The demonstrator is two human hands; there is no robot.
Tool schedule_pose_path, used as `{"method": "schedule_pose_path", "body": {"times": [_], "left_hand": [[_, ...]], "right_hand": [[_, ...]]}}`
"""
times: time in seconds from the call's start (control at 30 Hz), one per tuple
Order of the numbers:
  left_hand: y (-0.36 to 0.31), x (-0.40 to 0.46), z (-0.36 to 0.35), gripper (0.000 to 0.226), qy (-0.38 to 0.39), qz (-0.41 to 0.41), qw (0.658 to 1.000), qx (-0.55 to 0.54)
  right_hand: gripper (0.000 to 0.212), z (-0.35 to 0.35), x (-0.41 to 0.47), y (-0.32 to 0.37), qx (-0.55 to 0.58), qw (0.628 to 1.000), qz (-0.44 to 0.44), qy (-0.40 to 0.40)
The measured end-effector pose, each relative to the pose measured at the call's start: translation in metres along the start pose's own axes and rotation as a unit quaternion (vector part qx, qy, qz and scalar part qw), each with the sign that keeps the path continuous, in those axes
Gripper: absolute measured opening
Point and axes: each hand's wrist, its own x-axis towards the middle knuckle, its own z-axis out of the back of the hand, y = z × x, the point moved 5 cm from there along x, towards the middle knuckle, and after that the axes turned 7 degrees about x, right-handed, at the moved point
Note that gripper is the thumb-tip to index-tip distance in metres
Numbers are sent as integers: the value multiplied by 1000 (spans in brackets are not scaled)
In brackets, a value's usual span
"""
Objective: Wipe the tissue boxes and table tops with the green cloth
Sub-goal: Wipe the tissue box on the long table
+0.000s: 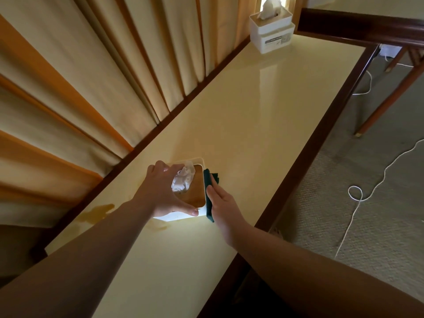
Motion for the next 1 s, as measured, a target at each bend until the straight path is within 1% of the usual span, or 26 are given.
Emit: {"method": "schedule_pose_path", "body": {"times": [0.13, 0.23, 0.33, 0.47, 0.57, 0.7, 0.8, 0.9, 1.0], "left_hand": [[-1, 0, 0, 132, -1, 4, 1000, -13], [-1, 0, 0, 132, 3, 5, 1000, -18], [-1, -1, 0, 133, 3, 5, 1000, -19], [-1, 0, 0, 131, -2, 3, 1000, -17], [-1, 0, 0, 131, -1, 4, 1000, -15], [-1, -1, 0, 134, 0, 9, 1000, -20], [-1, -1, -1, 135, -1, 10, 1000, -23], [-2, -2, -1, 136, -1, 9, 1000, -25], [-3, -2, 0, 135, -2, 5, 1000, -24]], "right_hand": [[28, -3, 25, 27, -11, 1000, 0, -12], [36, -4, 38, 30, -38, 999, 15, -25], [39, -4, 40, 23, -47, 998, 12, -42], [36, -1, 21, 3, -18, 999, -13, -45], [30, -1, 0, -12, 9, 999, -35, -35], [36, -8, -6, -1, 44, 998, -6, -34], [35, -13, 12, 21, 26, 999, 20, -27], [29, -11, 31, 37, 11, 999, 12, -37], [36, -8, 41, 33, -24, 998, 6, -56]]}}
